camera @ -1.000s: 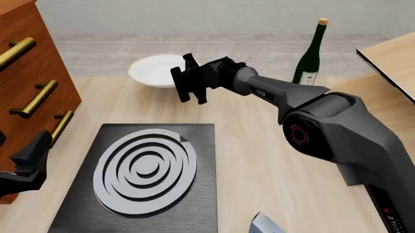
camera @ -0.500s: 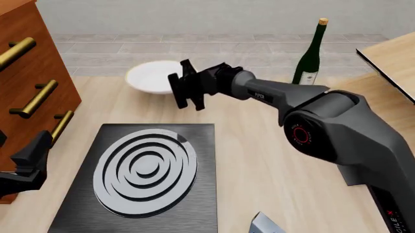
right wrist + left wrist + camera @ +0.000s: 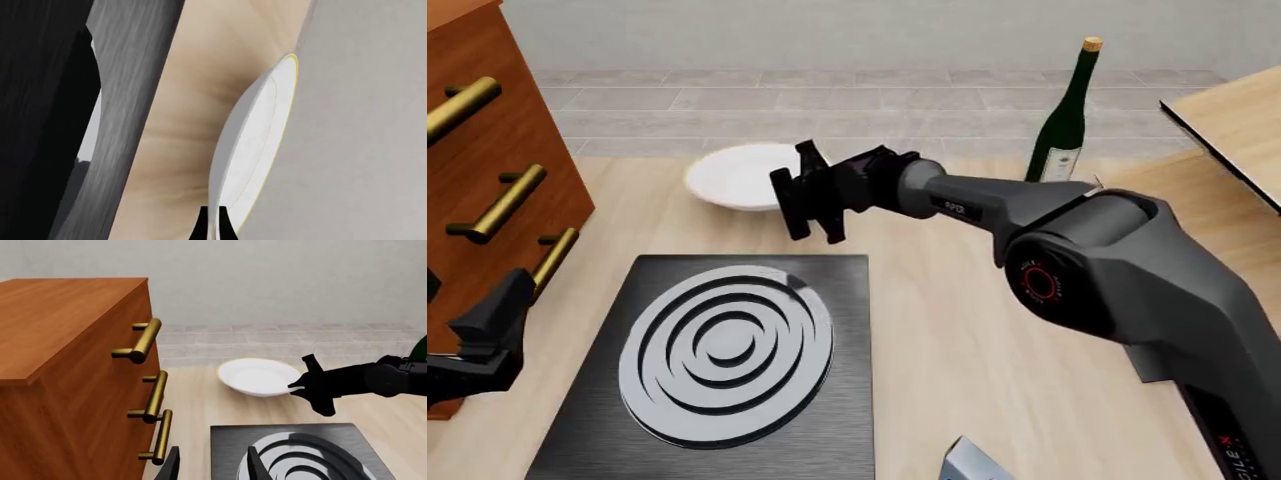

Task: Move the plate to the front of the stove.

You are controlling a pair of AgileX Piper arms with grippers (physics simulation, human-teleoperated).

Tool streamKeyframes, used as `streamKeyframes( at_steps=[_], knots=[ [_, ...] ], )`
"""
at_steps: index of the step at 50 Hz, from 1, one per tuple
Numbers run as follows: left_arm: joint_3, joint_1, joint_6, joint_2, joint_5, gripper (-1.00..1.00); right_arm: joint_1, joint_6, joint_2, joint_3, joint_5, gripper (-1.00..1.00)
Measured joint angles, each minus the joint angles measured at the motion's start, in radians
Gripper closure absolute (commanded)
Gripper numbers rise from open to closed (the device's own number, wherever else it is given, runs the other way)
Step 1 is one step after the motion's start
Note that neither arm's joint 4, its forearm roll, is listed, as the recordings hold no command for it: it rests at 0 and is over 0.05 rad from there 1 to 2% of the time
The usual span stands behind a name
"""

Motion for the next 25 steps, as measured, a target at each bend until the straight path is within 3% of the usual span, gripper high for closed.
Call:
streamKeyframes(
  at_steps=[25],
  knots=[
    [0.000, 0.000, 0.001, 0.005, -0.003, -1.00, 0.001, 0.016, 0.051, -0.062, 0.025, 1.00]
  ],
)
